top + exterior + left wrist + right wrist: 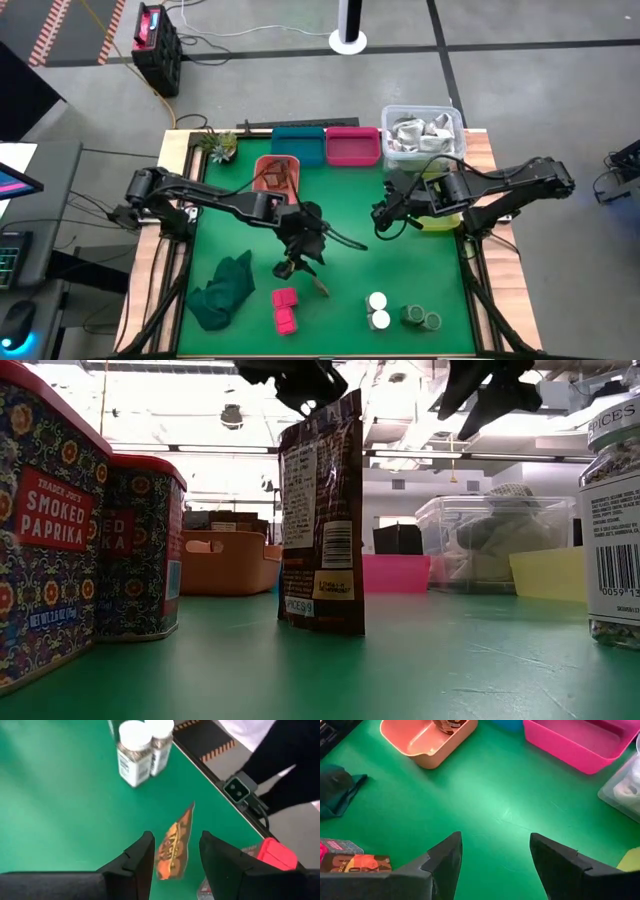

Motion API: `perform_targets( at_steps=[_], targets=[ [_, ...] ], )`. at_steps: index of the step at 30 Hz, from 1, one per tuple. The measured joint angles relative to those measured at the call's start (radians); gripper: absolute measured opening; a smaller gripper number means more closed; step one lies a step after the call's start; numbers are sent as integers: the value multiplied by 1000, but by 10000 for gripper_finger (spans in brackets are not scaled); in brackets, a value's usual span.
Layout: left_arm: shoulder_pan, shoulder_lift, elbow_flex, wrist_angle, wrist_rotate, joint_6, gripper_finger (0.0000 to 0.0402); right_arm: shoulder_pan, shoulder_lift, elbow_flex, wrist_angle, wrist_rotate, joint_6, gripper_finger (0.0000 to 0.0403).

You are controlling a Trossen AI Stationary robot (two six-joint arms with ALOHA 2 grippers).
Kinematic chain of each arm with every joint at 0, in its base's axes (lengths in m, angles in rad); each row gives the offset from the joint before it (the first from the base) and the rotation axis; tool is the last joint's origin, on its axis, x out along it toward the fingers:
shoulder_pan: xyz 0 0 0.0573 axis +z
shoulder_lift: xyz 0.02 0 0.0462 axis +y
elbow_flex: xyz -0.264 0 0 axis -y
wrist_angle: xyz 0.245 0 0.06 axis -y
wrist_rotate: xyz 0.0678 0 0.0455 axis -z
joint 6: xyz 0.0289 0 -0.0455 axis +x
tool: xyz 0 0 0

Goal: Sort spices by type
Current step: Put the brown spice bag into the orange bin

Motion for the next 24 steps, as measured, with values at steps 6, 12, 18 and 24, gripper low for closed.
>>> perform_targets(
  at_steps=[6, 12, 18, 24],
  targets=[
    [-46, 24, 0, -15, 12, 41, 147, 0, 0, 0, -60, -18, 2, 260],
    [-89, 59, 1, -2, -13, 102, 147, 0, 0, 0, -89, -22, 3, 260],
    [-106, 109, 0, 13, -101, 75, 146, 3, 0, 0, -83, -22, 19, 260],
    [-109, 94, 0, 42, -102, 66, 146, 29, 0, 0, -82, -22, 35, 260]
  ],
)
